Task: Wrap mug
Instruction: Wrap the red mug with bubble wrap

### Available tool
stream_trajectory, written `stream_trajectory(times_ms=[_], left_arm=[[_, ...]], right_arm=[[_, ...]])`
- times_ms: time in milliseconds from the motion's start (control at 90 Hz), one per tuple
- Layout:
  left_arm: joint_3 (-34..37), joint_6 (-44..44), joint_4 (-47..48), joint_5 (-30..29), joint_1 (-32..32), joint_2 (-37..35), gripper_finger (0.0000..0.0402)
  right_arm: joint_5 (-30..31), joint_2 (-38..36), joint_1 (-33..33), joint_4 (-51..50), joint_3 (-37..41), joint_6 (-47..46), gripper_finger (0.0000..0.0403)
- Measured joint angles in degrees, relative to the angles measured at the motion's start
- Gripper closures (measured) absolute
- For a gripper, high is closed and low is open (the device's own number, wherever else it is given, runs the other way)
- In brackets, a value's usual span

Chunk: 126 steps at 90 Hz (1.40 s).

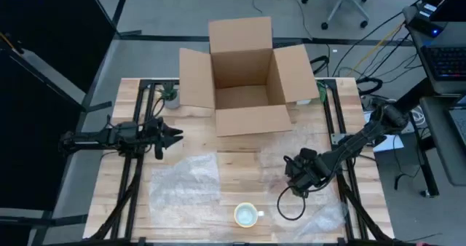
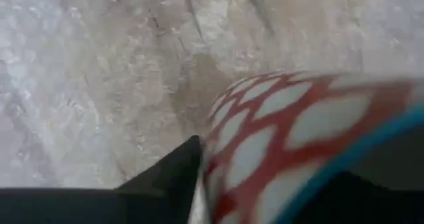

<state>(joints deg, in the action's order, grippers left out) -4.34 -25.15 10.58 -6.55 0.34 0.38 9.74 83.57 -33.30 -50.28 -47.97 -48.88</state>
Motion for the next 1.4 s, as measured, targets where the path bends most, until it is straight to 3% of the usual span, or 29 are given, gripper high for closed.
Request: stream_trajectory(times_ms=[122, 178, 422, 733, 878, 1200, 1400], left_arm=[[0.0, 0.0, 0.0, -0.1, 0.0, 0.0, 0.0275], [0.0, 0.0, 0.0, -0.1, 0.0, 0.0, 0.0275], [0.0, 0.0, 0.0, -0.1, 0.0, 0.0, 0.0275], [0.0, 0.1, 0.0, -0.4, 0.0, 0.0, 0.0275], [0.0, 0.1, 0.0, -0.8, 0.0, 0.0, 0.0275], [0.0, 0.0, -0.1, -0.8, 0.0, 0.0, 0.0275], [0.0, 0.0, -0.1, -0.8, 0.0, 0.0, 0.0275]], right_arm=[[-0.7, 0.0, 0.0, 0.0, 0.0, 0.4, 0.0377], [-0.9, 0.0, 0.0, -0.3, 0.0, 0.5, 0.0392], [-1.8, 0.0, 0.0, -3.3, -1.9, 0.6, 0.0395], [-2.1, 0.0, -0.6, -22.0, -18.9, 1.6, 0.0395], [-1.9, 0.0, -3.1, -23.9, -23.5, -1.3, 0.0395], [-2.2, 0.0, -13.7, -21.3, -20.7, -16.7, 0.0396], [-2.2, 0.0, -15.7, -17.0, -16.3, -19.5, 0.0396]])
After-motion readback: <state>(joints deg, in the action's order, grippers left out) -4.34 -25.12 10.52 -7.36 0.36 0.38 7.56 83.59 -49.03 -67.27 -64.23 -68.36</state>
